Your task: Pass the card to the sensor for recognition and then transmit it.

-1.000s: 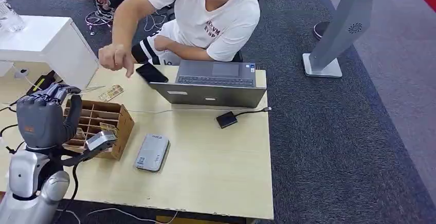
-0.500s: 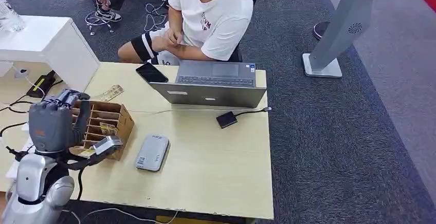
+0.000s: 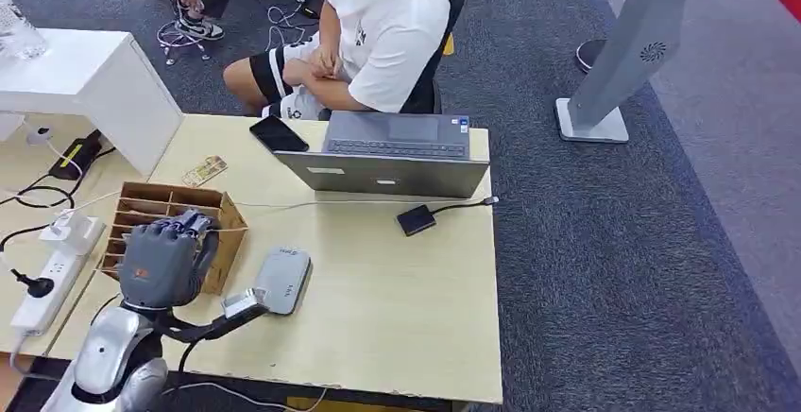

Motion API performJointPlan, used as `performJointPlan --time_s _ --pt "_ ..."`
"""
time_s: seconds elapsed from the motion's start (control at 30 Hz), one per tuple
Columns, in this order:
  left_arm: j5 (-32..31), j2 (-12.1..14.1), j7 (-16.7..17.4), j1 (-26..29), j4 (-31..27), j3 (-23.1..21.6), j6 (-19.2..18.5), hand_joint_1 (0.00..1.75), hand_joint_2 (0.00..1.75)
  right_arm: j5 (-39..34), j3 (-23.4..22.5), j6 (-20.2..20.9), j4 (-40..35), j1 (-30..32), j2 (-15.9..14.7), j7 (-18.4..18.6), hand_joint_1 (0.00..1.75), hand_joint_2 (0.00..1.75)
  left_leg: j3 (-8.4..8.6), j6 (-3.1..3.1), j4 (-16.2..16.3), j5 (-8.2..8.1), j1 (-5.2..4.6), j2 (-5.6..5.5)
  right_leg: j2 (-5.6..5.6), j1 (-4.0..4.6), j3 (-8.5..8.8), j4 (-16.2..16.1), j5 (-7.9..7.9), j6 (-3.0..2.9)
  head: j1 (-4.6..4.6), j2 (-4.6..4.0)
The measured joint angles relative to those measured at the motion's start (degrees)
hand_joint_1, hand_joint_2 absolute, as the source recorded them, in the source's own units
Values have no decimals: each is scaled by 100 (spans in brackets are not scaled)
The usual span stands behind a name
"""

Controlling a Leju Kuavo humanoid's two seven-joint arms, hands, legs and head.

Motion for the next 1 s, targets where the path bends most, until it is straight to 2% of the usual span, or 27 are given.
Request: performJointPlan --time_s 0.63,1.0 --pt "-207 -4 290 -33 605 -461 -717 175 175 127 0 -24 0 5 20 50 0 175 0 0 0 0 0 1 1 0 -2 0 0 0 0 0" --pt "-210 -4 365 -116 1034 -557 -800 175 175 210 0 22 0 6 46 39 0 175 -1 0 0 0 0 1 1 0 -2 0 0 0 0 0"
